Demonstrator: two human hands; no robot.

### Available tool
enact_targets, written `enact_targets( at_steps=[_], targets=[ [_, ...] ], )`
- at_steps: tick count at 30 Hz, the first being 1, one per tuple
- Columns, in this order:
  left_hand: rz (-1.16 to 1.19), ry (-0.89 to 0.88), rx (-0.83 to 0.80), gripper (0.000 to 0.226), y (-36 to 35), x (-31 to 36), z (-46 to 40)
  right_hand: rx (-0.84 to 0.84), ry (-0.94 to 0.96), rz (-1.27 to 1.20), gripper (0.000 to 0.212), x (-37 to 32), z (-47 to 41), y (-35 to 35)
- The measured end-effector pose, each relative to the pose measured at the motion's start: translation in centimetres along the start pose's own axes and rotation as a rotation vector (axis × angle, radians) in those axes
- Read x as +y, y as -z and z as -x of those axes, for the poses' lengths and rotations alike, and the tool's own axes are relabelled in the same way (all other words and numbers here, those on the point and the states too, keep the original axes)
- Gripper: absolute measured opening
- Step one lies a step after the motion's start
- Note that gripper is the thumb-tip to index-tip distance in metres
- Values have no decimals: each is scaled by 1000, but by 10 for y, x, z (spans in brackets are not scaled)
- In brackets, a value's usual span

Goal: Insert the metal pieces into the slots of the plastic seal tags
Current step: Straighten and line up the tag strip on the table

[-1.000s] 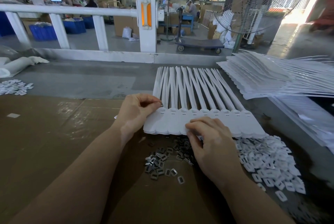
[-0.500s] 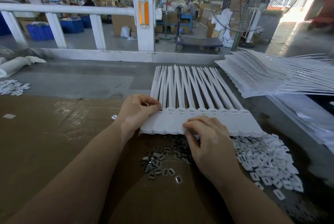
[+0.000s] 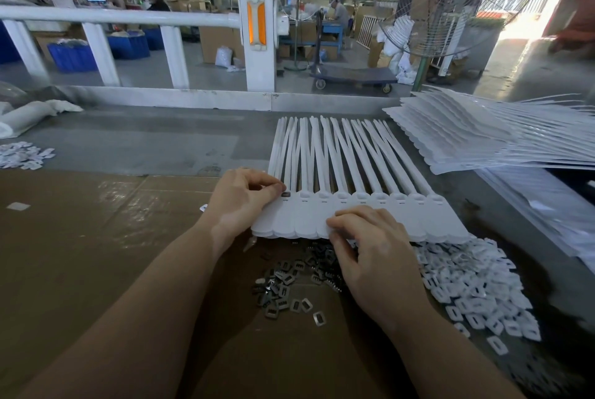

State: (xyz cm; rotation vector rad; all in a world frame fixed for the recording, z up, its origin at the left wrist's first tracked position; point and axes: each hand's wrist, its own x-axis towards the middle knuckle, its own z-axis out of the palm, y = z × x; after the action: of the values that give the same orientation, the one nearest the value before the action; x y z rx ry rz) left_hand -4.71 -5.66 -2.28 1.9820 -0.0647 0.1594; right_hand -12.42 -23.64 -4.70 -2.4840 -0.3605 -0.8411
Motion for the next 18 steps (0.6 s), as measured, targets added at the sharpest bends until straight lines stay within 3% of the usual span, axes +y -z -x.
enact_targets(
  at_steps=[7,12,18],
  targets=[
    [-263,-157,17,15,2,2,2,0,-1,-1,7,0,0,0],
    [-252,-247,9,12,6,8,9,-4,-2,0,7,0,0,0],
    [-395,-471,-286,13,10,20,24,-12,-12,-1,7,0,-1,0]
  ],
)
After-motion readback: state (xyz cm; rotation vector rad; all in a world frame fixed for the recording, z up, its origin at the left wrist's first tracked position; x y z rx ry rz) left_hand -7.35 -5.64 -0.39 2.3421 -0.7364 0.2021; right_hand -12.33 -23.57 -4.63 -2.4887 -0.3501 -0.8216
